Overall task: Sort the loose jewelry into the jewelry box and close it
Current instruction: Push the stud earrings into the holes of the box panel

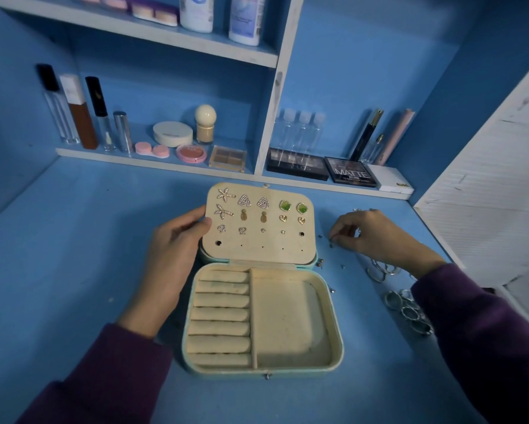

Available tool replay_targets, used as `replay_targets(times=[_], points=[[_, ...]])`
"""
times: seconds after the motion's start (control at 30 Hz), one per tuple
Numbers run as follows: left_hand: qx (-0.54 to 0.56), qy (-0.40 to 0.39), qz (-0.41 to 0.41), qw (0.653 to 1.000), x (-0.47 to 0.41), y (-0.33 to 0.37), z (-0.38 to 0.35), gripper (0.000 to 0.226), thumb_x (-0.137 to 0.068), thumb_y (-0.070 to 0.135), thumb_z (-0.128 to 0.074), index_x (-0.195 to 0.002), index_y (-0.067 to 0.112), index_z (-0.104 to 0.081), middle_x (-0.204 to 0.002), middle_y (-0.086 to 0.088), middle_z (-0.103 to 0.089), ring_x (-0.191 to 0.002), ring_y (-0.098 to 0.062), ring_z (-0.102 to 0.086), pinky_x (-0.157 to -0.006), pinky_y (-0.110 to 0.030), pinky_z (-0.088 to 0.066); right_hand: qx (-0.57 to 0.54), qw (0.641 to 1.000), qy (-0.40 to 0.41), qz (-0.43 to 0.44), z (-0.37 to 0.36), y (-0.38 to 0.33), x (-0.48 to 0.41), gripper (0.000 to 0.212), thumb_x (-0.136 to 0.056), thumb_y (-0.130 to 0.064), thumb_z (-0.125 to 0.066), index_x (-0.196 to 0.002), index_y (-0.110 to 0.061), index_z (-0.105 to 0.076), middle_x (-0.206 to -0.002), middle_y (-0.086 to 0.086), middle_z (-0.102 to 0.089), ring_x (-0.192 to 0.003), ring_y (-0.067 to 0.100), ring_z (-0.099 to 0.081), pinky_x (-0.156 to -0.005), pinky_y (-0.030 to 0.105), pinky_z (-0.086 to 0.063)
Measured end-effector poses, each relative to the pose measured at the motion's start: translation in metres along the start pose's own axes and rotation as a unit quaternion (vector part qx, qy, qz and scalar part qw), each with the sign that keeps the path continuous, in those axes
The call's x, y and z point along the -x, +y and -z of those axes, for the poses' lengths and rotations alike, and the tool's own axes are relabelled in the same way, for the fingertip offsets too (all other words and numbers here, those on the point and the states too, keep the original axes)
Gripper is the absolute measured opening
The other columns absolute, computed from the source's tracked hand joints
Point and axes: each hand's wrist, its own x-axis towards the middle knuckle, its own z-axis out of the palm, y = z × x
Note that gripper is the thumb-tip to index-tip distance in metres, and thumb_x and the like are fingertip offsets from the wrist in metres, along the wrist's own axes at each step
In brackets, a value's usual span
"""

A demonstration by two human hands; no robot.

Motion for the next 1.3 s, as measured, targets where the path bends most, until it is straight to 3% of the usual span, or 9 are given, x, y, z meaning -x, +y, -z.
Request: replay_targets(times=[0.23,0.43,0.57,0.67,0.87,0.93,1.03,1.17,1.3], points=[[0.000,-0.012,0.005,1.000,0.000,0.001,0.000,0.028,-0.093,0.007,-0.056,-0.102,0.032,-0.065,-0.084,0.017,-0.063,-0.083,0.022,-0.049,-0.053,0.001,-0.040,-0.038,0.999,0.019,0.010,0.007,0.003,0.016,0.010,-0.081,-0.010,-0.069,-0.079,-0.020,-0.070,-0.075,-0.011,-0.067,-0.071,-0.001,-0.059,-0.064,0.006,-0.041],[0.006,-0.009,-0.005,1.000,0.001,0.001,-0.001,0.029,-0.093,0.005,-0.055,-0.109,0.028,-0.063,-0.099,0.021,-0.055,-0.088,0.016,-0.041,-0.054,0.000,-0.040,-0.033,0.999,-0.009,0.029,-0.001,0.006,0.027,0.015,-0.080,-0.006,-0.071,-0.077,-0.021,-0.070,-0.076,-0.007,-0.069,-0.072,0.003,-0.059,-0.061,0.006,-0.041],[0.001,-0.012,-0.003,1.000,0.003,0.002,-0.001,0.029,-0.093,0.005,-0.055,-0.109,0.028,-0.062,-0.101,0.019,-0.056,-0.062,0.019,-0.058,-0.053,0.001,-0.040,-0.040,0.999,-0.003,0.032,-0.001,0.006,0.029,0.014,-0.079,-0.006,-0.072,-0.078,-0.019,-0.073,-0.078,-0.009,-0.067,-0.073,-0.001,-0.058,-0.063,0.005,-0.040],[0.000,-0.011,0.003,1.000,0.003,0.003,-0.001,0.030,-0.093,0.007,-0.055,-0.111,0.029,-0.062,-0.095,0.016,-0.063,-0.078,0.020,-0.055,-0.054,0.001,-0.040,-0.041,0.999,-0.005,0.027,0.000,0.007,0.029,0.014,-0.080,-0.004,-0.071,-0.080,-0.018,-0.075,-0.078,-0.010,-0.068,-0.073,-0.002,-0.058,-0.064,0.005,-0.040],[-0.003,-0.014,0.008,1.000,0.002,0.003,0.000,0.029,-0.093,0.008,-0.055,-0.107,0.032,-0.063,-0.082,0.019,-0.063,-0.088,0.016,-0.044,-0.053,0.001,-0.040,-0.058,0.998,-0.002,0.023,0.001,0.007,0.029,0.022,-0.081,-0.003,-0.069,-0.080,-0.025,-0.071,-0.076,-0.011,-0.068,-0.070,-0.003,-0.059,-0.064,0.007,-0.043],[-0.005,-0.014,0.008,1.000,0.002,0.003,0.000,0.029,-0.093,0.007,-0.055,-0.107,0.032,-0.063,-0.085,0.021,-0.062,-0.078,0.022,-0.053,-0.053,0.001,-0.040,-0.057,0.998,-0.006,0.025,0.001,0.007,0.029,0.023,-0.080,-0.002,-0.070,-0.081,-0.024,-0.071,-0.076,-0.009,-0.069,-0.070,-0.001,-0.060,-0.064,0.009,-0.045],[-0.010,-0.009,0.008,1.000,0.003,0.004,-0.001,0.029,-0.093,0.007,-0.055,-0.105,0.033,-0.062,-0.078,0.015,-0.062,-0.053,0.016,-0.054,-0.053,0.001,-0.040,-0.060,0.998,-0.014,0.027,0.001,0.007,0.030,0.017,-0.079,-0.003,-0.072,-0.084,-0.019,-0.073,-0.076,-0.010,-0.069,-0.070,0.001,-0.060,-0.063,0.010,-0.045],[-0.008,-0.012,0.007,1.000,0.004,0.005,-0.001,0.029,-0.092,0.006,-0.055,-0.105,0.032,-0.062,-0.083,0.022,-0.059,-0.050,0.014,-0.053,-0.053,0.001,-0.040,-0.064,0.997,-0.011,0.031,0.000,0.007,0.030,0.016,-0.077,-0.004,-0.074,-0.080,-0.019,-0.073,-0.075,-0.010,-0.069,-0.068,0.002,-0.061,-0.063,0.010,-0.045],[-0.005,-0.011,0.012,1.000,0.004,0.004,0.000,0.029,-0.092,0.006,-0.055,-0.102,0.032,-0.063,-0.078,0.015,-0.062,-0.050,0.014,-0.053,-0.052,0.000,-0.040,-0.054,0.998,-0.006,0.039,-0.002,0.008,0.029,0.017,-0.077,-0.005,-0.074,-0.078,-0.022,-0.072,-0.075,-0.014,-0.067,-0.069,0.001,-0.060,-0.062,0.010,-0.045]])
